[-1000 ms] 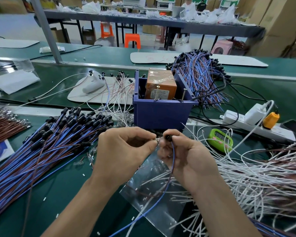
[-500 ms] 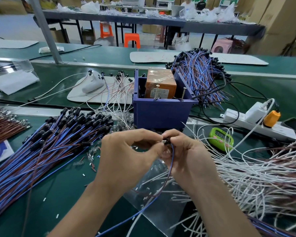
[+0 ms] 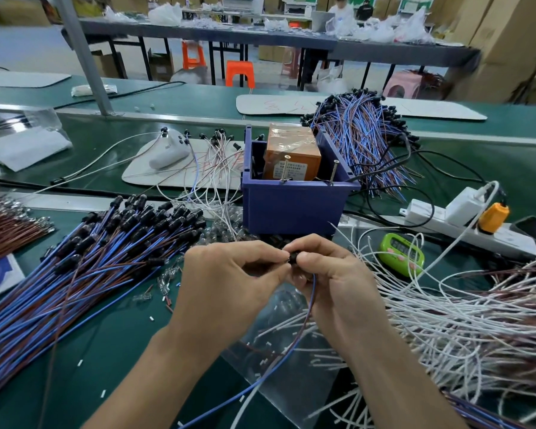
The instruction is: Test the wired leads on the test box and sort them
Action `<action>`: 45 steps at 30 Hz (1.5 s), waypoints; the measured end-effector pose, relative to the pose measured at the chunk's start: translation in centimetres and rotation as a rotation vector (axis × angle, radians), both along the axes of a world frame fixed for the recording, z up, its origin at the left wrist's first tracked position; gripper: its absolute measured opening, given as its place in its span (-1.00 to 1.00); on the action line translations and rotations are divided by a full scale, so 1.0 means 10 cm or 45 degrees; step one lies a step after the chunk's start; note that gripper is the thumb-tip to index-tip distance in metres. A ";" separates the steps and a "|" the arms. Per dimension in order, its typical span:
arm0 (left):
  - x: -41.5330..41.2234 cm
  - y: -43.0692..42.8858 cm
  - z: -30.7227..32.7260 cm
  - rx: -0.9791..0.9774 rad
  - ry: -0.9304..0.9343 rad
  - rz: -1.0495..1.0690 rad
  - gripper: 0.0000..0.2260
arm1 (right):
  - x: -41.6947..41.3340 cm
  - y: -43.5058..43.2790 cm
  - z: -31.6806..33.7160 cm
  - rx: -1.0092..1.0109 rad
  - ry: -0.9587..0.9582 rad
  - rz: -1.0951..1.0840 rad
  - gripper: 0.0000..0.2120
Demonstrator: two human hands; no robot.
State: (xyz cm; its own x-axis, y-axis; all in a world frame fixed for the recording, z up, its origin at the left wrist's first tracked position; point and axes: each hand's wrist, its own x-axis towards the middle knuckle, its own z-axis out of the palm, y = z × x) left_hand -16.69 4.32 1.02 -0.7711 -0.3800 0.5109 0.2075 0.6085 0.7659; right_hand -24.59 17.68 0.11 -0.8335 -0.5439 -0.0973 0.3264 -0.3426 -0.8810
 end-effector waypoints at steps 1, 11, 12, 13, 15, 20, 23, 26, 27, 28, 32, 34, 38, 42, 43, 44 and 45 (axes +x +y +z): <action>0.00 -0.01 -0.01 -0.010 -0.003 0.014 -0.78 | 0.00 -0.01 0.00 0.023 0.020 -0.011 -0.84; -0.04 -0.05 -0.03 0.085 -0.110 0.053 -0.78 | 0.01 0.00 -0.01 0.170 0.166 -0.052 -0.69; -0.04 -0.05 -0.02 0.096 -0.116 0.041 -0.79 | 0.01 0.00 -0.01 0.171 0.167 -0.059 -0.70; -0.05 -0.05 -0.02 0.117 -0.125 0.025 -0.81 | 0.01 0.01 0.00 0.157 0.144 -0.055 -0.72; -0.06 -0.06 0.00 0.176 -0.149 0.002 -0.80 | 0.01 0.01 0.01 0.100 0.075 -0.034 -0.80; -0.07 -0.08 -0.02 0.341 -0.173 -0.038 -0.78 | -0.01 0.01 0.00 0.110 0.088 -0.014 -0.74; -0.08 -0.07 -0.04 0.439 -0.167 -0.039 -0.81 | 0.00 0.03 0.04 0.133 0.193 -0.005 -0.68; -0.09 -0.05 -0.05 0.498 -0.167 -0.052 -0.77 | 0.00 0.05 0.06 0.194 0.305 -0.024 -0.65; -0.10 -0.05 -0.06 0.464 -0.167 -0.049 -0.75 | 0.00 0.05 0.06 0.213 0.325 -0.030 -0.63; -0.10 -0.05 -0.06 0.421 -0.168 -0.047 -0.74 | 0.00 0.06 0.05 0.222 0.329 -0.034 -0.63; -0.11 -0.08 -0.06 0.413 -0.205 -0.083 -0.74 | -0.01 0.08 0.04 0.209 0.301 -0.002 -0.63; -0.12 -0.09 -0.06 0.482 -0.240 -0.104 -0.76 | -0.02 0.09 0.03 0.193 0.281 0.016 -0.65; -0.11 -0.08 -0.02 0.677 -0.211 -0.234 -0.82 | -0.04 0.09 0.03 0.091 0.132 0.065 -0.82; -0.11 -0.05 0.02 0.663 -0.072 -0.187 -0.79 | -0.07 0.09 0.03 -0.081 -0.102 0.063 -0.83; -0.10 -0.05 0.03 0.620 -0.038 -0.152 -0.77 | -0.07 0.09 0.03 -0.129 -0.161 0.062 -0.83; -0.10 -0.04 0.04 0.591 -0.010 -0.127 -0.75 | -0.07 0.09 0.03 -0.171 -0.207 0.076 -0.82; -0.10 -0.05 0.04 0.577 0.011 -0.113 -0.74 | -0.06 0.09 0.03 -0.199 -0.239 0.104 -0.81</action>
State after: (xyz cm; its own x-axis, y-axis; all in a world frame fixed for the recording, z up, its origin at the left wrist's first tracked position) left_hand -17.65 3.86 1.44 -0.8070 -0.4992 0.3154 0.2516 0.1925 0.9485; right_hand -25.23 18.61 0.40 -0.7612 -0.6295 -0.1557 0.5117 -0.4356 -0.7406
